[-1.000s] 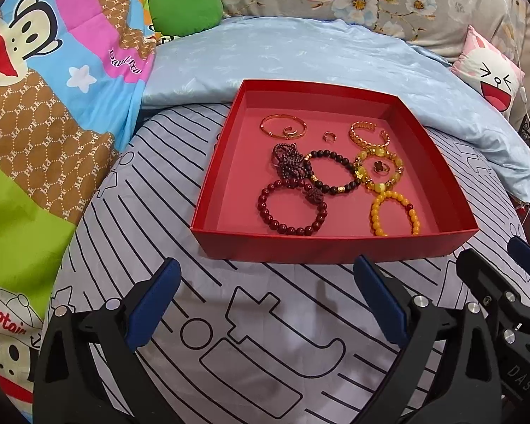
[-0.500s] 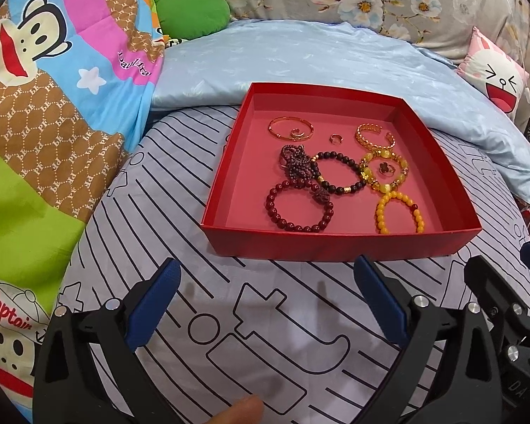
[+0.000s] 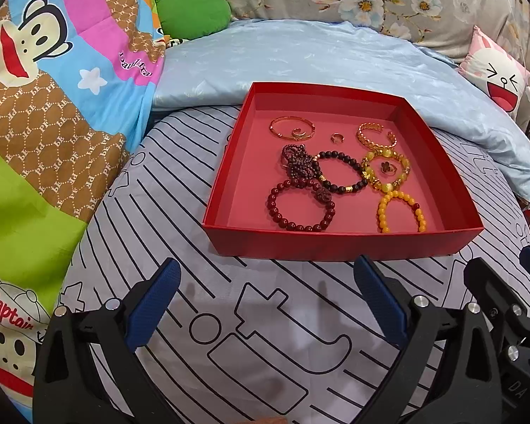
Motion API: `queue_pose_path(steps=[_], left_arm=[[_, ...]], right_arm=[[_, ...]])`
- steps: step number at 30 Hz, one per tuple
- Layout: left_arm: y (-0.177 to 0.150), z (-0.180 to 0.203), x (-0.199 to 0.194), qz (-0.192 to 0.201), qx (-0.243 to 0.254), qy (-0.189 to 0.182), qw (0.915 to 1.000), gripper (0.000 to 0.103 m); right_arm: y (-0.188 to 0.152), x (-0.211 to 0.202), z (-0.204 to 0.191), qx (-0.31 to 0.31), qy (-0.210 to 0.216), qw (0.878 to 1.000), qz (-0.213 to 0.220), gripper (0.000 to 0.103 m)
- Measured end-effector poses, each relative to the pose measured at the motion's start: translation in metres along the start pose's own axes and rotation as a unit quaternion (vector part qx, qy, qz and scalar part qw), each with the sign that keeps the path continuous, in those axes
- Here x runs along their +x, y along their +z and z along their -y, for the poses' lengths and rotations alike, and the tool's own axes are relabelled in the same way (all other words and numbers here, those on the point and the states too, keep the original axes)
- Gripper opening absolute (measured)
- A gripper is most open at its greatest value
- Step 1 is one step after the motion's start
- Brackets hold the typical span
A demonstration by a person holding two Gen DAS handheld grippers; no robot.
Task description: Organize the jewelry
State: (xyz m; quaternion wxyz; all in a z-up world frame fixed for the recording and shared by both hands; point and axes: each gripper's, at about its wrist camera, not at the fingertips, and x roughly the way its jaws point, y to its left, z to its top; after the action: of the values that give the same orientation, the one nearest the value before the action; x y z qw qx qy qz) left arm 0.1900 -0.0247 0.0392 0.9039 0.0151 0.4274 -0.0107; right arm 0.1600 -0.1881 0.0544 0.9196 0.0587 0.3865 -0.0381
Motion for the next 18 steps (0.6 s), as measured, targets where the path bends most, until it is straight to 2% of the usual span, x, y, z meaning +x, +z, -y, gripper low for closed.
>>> queue_pose_path(steps=[18], left_arm=[[-0.0013, -0.0022, 0.0061, -0.006, -0.005, 0.002, 1.0000, 0.094]], right_arm=[[-0.0035, 0.0045, 0.0007, 0.004, 0.000, 1.000, -0.005, 0.097]])
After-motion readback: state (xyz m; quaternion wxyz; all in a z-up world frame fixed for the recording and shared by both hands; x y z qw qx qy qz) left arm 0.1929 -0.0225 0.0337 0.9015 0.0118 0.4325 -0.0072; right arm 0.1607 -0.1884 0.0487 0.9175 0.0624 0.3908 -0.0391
